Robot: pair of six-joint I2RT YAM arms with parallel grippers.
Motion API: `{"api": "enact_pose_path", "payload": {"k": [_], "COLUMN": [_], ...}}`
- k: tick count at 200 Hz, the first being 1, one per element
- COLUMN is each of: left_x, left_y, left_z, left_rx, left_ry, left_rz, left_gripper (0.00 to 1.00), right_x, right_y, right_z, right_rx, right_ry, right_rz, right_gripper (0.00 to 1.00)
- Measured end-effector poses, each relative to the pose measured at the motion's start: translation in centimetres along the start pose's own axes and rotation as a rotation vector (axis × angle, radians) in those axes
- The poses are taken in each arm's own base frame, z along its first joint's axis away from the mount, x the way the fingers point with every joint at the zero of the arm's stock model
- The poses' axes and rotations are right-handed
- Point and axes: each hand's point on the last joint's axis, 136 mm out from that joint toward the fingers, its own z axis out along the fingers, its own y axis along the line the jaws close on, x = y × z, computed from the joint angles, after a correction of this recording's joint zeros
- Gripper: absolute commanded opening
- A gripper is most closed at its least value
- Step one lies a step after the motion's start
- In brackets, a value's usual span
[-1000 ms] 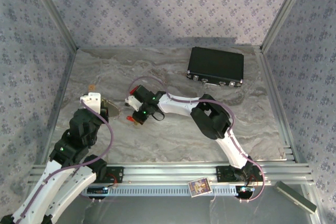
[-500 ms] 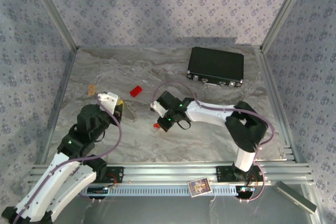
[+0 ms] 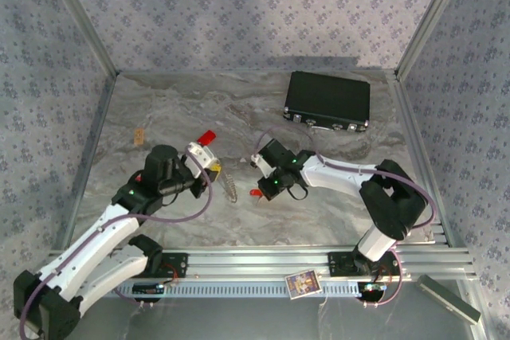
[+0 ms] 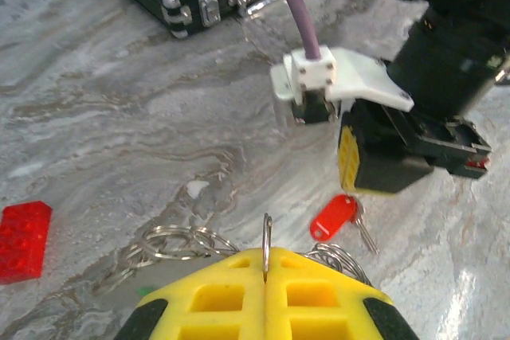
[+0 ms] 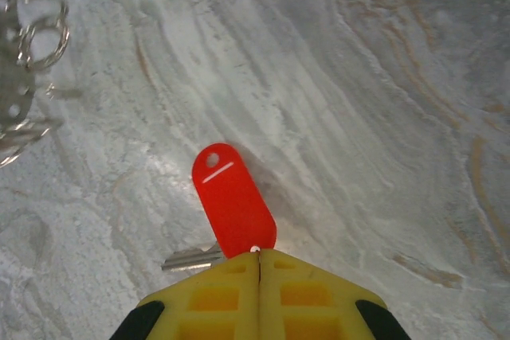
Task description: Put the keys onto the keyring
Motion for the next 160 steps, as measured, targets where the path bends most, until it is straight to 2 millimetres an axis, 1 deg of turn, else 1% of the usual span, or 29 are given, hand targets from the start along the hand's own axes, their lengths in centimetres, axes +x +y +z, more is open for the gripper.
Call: {"api": "enact_pose_path", "payload": {"k": [25,66,104,119,133,160], "left_x": [0.7,0.6,0.7,0.7,0.8,0.8], "left_y": [-0.3,-1.1,-1.4,-1.5,-1.6,-1.7], "left_z": [0.5,0.7,0.8,0.8,0.8,0.8], "left_rx": [0.028,0.073,0.089,0.093,0.096,0.098], "left_ry": [0.037,0.054,0.063,0.066,0.067,0.068], "left_rz": [0.013,0.035,0.041,0.043,0.044,0.045], "left_gripper": [0.0,0.0,0.0,0.0,0.0,0.0], "right_x": [0.1,0.7,0.7,0.6,0.6,0.6], "right_y": [-0.3,-0.6,-0.8,-0.8,-0.8,-0.8], "right_z": [0.4,1.4,1.8,1.8,1.8,1.8], "right_rx": [0.003,0.01,0.012,0.012,0.012,0.012], "right_ry": [0.009,0.041,0.047,0.044,0.043,0.044], "right_rz": [0.02,0.045,0.07,0.071,0.074,0.077], "right_gripper": [0.0,0.0,0.15,0.2,0.22,0.22]}}
